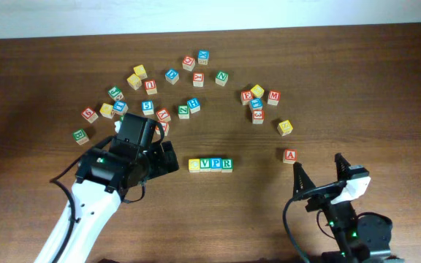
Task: Spell out CVPR
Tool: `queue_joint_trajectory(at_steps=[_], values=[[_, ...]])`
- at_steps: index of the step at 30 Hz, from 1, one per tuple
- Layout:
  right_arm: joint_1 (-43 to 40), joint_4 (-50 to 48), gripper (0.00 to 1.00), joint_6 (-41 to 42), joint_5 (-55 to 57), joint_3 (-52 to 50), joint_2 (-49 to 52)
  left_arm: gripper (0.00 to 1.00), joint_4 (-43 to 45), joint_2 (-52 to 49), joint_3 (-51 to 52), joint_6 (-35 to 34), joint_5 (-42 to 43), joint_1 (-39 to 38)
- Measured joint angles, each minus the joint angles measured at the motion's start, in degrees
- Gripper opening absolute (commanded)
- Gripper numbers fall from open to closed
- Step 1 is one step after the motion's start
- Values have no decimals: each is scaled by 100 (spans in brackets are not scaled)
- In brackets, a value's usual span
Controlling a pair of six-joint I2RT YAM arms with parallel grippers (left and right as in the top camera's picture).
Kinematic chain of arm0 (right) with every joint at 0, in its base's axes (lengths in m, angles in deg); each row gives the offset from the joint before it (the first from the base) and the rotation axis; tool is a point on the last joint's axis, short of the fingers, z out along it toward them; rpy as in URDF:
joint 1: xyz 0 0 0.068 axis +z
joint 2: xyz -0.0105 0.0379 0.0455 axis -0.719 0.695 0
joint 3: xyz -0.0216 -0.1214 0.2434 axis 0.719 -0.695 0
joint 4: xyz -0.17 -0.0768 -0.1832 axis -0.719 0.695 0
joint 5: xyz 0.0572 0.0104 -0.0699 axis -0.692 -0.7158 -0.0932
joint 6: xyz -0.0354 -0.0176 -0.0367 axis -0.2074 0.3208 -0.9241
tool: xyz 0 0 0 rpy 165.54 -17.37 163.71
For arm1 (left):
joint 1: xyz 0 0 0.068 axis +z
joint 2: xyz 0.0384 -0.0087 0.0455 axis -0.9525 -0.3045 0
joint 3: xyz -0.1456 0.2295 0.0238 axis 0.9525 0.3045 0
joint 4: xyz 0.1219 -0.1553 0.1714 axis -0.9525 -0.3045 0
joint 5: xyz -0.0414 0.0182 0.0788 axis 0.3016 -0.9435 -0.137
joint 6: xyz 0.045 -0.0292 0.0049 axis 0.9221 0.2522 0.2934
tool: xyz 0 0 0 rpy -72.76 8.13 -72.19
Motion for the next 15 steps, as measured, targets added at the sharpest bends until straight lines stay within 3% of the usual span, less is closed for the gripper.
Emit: queue_joint_trajectory(at_steps=[6,12,15], values=[[0,-1239,98,-293,4,-608,-7,99,0,0,0,2,0,0],[0,-1469,98,-313,138,-920,-7,99,0,0,0,2,0,0],[0,-1088,98,-315,304,-922,-17,99,-2,0,0,0,0,0]])
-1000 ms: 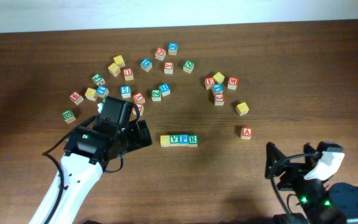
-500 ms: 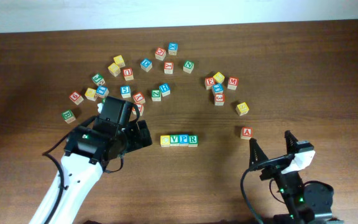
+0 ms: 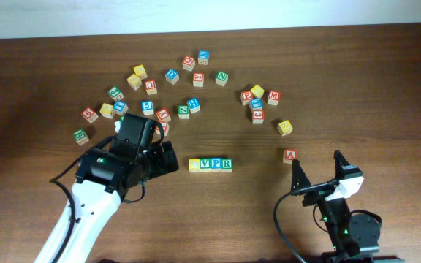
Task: Spell out CVPR
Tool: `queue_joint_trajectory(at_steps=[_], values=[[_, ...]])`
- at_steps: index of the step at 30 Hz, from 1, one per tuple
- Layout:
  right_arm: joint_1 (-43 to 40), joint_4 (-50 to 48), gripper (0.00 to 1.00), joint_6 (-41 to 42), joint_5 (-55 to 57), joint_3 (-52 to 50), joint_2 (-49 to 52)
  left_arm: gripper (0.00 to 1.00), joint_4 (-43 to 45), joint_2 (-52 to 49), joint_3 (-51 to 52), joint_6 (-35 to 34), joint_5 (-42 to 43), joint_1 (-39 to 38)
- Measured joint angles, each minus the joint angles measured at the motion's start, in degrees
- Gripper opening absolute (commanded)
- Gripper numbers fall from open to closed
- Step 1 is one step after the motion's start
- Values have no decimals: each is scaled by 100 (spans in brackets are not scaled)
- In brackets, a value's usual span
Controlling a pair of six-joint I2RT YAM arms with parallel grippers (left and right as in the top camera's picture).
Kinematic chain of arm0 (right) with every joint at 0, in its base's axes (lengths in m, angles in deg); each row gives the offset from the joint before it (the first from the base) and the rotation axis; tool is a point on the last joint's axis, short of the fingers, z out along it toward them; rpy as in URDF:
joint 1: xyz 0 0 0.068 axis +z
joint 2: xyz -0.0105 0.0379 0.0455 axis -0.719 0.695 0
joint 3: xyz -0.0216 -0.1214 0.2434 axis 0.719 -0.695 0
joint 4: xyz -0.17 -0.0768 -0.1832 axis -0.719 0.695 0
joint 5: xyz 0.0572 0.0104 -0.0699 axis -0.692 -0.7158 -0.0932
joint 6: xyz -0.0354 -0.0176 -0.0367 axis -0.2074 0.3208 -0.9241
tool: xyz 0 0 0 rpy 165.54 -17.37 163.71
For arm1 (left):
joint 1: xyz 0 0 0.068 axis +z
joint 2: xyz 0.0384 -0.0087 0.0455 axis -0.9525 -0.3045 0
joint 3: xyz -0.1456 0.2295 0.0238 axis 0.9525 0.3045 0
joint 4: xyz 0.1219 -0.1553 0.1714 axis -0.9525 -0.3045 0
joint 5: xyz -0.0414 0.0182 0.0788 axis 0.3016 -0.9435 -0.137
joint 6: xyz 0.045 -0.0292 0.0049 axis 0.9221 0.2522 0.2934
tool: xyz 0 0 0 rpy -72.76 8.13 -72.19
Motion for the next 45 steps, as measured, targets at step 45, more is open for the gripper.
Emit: queue_joint_trajectory(at_steps=[45], values=[[0,52,98,-866,398,-4,7,99,0,0,0,4,-109,0]])
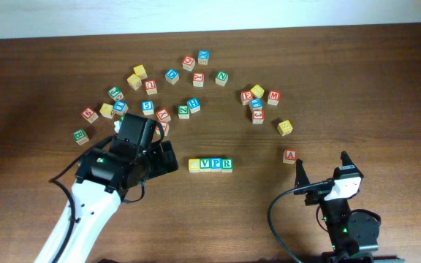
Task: Spell out CVPR
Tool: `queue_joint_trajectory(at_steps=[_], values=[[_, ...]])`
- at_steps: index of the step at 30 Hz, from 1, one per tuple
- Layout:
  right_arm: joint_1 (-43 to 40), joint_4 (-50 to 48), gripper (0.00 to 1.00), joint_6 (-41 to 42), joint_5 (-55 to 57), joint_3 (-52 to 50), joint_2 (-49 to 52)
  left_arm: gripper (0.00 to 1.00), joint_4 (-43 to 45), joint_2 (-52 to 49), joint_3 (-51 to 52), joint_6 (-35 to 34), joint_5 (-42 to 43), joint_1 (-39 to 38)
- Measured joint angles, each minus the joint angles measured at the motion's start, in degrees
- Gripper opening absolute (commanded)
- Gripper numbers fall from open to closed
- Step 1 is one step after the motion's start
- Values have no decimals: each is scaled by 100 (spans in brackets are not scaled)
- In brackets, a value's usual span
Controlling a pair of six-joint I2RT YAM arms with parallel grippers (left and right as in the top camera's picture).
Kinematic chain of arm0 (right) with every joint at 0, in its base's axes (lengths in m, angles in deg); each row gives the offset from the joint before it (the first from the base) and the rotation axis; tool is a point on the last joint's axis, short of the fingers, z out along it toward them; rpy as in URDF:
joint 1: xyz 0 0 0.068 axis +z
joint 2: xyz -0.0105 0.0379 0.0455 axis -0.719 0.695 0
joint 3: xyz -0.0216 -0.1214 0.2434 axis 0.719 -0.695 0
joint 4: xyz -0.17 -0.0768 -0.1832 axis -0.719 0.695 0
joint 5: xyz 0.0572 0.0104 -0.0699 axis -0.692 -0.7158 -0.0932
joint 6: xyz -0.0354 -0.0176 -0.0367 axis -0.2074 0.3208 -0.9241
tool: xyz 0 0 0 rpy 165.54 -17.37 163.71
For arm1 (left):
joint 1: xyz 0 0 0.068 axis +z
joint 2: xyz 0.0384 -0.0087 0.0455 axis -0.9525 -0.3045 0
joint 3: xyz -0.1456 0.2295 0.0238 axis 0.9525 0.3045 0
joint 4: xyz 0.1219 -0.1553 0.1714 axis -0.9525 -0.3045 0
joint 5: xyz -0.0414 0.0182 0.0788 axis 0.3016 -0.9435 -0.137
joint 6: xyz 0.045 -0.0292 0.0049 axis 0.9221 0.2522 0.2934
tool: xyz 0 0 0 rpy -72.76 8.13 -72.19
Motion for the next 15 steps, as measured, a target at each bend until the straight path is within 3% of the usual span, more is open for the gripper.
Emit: queue_joint_trajectory(at_steps=[6,11,15], values=[[0,-2,98,0,0,0,0,99,0,0,0,4,-129,0],[0,-2,98,0,0,0,0,99,4,146,9,605,-492,17],[0,-2,98,0,0,0,0,99,46,660,278,925,-581,470]])
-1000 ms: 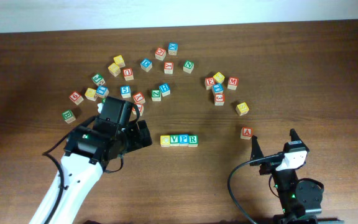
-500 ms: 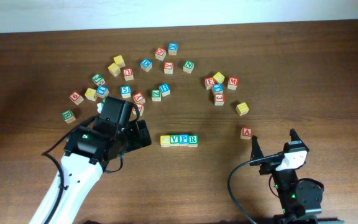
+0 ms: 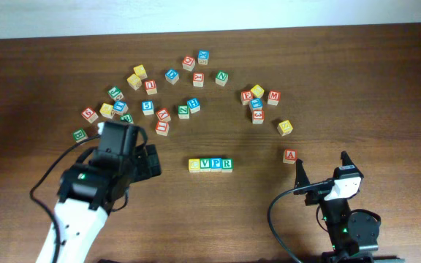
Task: Spell out CVPR
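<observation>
Four letter blocks (image 3: 210, 164) lie in a touching row at the table's middle: a yellow one (image 3: 194, 165), then V (image 3: 205, 164), P (image 3: 215, 164) and R (image 3: 226, 164). My left gripper (image 3: 153, 161) sits left of the row, a clear gap away, its fingers apart and holding nothing. At the front right, my right gripper (image 3: 321, 166) points up the table with its fingers spread wide and empty.
Several loose letter blocks are scattered in an arc across the back, from a green one (image 3: 80, 135) at the left to a yellow one (image 3: 285, 127) at the right. A red A block (image 3: 289, 155) lies just beyond the right gripper's left finger.
My left arm has drawn back to the left and toward the front, widening the gap to the row. The right arm and the blocks are unchanged.
The four-block row stood in place at every moment. At first my left gripper rested just left of it and stayed there. The right arm shifted and settled a little nearer the front edge. Now the left gripper sits farther from the row.
</observation>
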Tool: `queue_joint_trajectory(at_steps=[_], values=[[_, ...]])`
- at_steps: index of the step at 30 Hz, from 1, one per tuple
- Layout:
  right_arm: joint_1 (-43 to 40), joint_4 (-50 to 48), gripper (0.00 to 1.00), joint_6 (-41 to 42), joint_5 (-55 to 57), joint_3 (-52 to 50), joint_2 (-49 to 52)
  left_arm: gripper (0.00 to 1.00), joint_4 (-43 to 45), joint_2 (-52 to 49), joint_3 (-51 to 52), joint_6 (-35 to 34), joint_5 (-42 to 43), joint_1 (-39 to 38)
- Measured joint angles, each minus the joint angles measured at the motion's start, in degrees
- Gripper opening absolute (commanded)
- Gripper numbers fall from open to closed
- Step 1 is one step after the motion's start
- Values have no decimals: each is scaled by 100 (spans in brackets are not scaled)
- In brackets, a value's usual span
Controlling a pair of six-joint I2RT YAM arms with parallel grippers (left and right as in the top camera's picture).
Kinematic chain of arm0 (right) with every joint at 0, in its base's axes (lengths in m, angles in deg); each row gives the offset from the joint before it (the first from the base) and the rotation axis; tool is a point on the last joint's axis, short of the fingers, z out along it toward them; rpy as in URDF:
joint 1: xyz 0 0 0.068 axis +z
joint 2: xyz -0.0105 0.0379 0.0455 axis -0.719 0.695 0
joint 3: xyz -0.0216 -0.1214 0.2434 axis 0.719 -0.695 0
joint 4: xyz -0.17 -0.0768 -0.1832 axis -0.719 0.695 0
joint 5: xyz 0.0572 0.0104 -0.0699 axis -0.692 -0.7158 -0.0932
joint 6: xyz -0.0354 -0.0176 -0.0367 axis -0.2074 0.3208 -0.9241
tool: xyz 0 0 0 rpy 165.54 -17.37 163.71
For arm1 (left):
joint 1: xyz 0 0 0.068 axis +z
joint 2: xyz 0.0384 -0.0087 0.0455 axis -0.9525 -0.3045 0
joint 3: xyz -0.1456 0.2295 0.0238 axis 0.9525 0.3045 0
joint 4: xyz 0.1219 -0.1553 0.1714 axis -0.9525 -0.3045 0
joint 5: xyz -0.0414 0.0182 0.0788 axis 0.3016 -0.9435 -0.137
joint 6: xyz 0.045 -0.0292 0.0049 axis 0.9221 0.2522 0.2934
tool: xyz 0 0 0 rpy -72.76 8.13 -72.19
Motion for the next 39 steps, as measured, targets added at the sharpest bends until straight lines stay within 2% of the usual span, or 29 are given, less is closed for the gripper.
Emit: queue_joint_trajectory(at_steps=[3,7,8,11,16,20,27,34,39], values=[[0,0,98,-2,0,0,0,99,566,490,385,649,225,286],[0,-2,98,2,0,0,0,99,1917,1388,1408,1574,1403,874],[0,-2,98,-2,0,0,0,99,2393,1617,1812,1683,1751,1054],[0,-7,98,4,0,0,0,99,3042,2199,2809,1792,2295,1434],[0,-9,98,-2,0,0,-2,99,3939,3689,3932,1856,2653,1615],[0,-9,98,0,0,0,0,99,4387,4629,4435,1856,2662,1620],[0,-7,98,-4,0,0,0,99,5646,5547,5506,1858,2507,1620],[0,-7,98,-15,0,0,0,99,5595,6207,5617,1858,1937,1620],[0,-7,98,-13,0,0,0,99,5182,6413,5619,1858,1405,1504]])
